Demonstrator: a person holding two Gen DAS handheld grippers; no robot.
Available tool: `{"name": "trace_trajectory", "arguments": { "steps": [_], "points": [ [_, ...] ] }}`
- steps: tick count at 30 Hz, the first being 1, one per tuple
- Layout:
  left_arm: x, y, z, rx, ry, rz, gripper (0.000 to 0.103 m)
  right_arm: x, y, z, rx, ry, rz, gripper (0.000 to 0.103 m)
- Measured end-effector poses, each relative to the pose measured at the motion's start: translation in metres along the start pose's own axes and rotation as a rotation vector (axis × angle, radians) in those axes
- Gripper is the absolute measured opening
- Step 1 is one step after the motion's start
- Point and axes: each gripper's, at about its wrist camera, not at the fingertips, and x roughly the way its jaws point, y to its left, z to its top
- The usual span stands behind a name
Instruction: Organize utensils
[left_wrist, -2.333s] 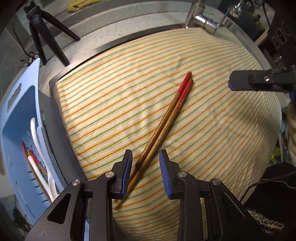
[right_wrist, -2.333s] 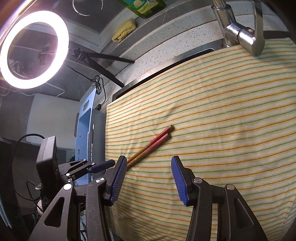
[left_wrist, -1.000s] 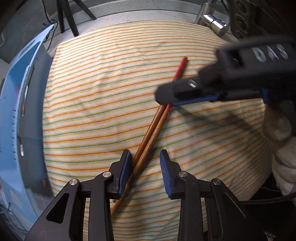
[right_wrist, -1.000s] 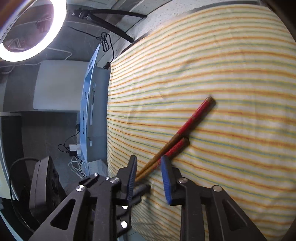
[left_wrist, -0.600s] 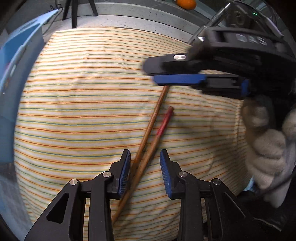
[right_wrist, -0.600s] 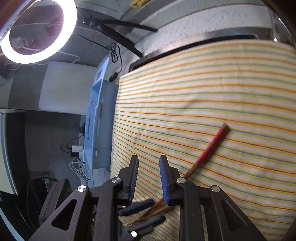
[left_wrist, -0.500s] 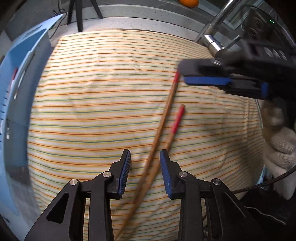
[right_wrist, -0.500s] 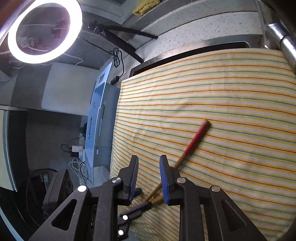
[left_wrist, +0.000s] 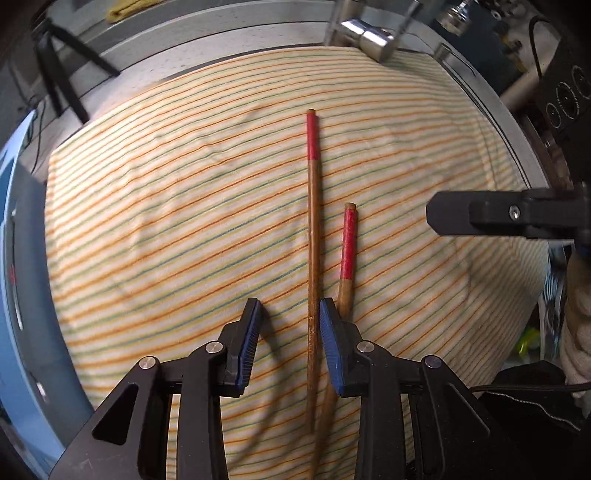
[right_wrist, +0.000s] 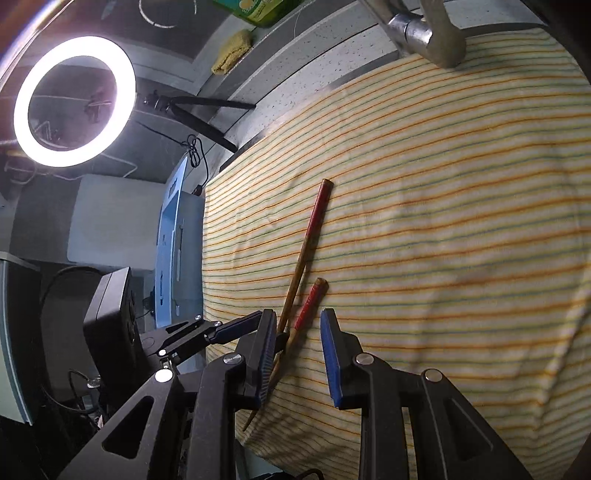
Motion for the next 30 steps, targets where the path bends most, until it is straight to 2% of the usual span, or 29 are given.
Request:
{"name": "trace_trajectory", "arguments": {
  "steps": [6, 14, 16, 19, 21, 30],
  "points": [
    [0.001, 0.001, 0.009, 0.140, 0.009, -0.004, 0.012, 0.006, 0.003, -0.034, 0.095, -0.071, -0.033, 0.023],
    [-0.021, 0.035, -0.035, 0.257, 0.030, -0.013, 0.010, 0.032, 0.030, -0.057, 0.108, -0.114, -0.130, 0.023],
    [-0.022, 0.037, -0.036, 0.263, 0.034, -0.021, 0.011, 0.038, 0.032, -0.057, 0.105, -0.114, -0.163, 0.023],
    [-0.023, 0.046, -0.025, 0.246, 0.012, -0.014, 0.015, 0.045, 0.033, -0.054, 0.110, -0.110, -0.208, 0.023],
    [-0.021, 0.049, -0.004, 0.229, -0.007, -0.018, 0.019, 0.048, 0.031, -0.053, 0.126, -0.099, -0.218, 0.023],
    [-0.003, 0.057, 0.038, 0.197, -0.027, -0.031, 0.017, 0.066, 0.041, -0.048, 0.089, -0.075, -0.282, 0.023]
  ]
}}
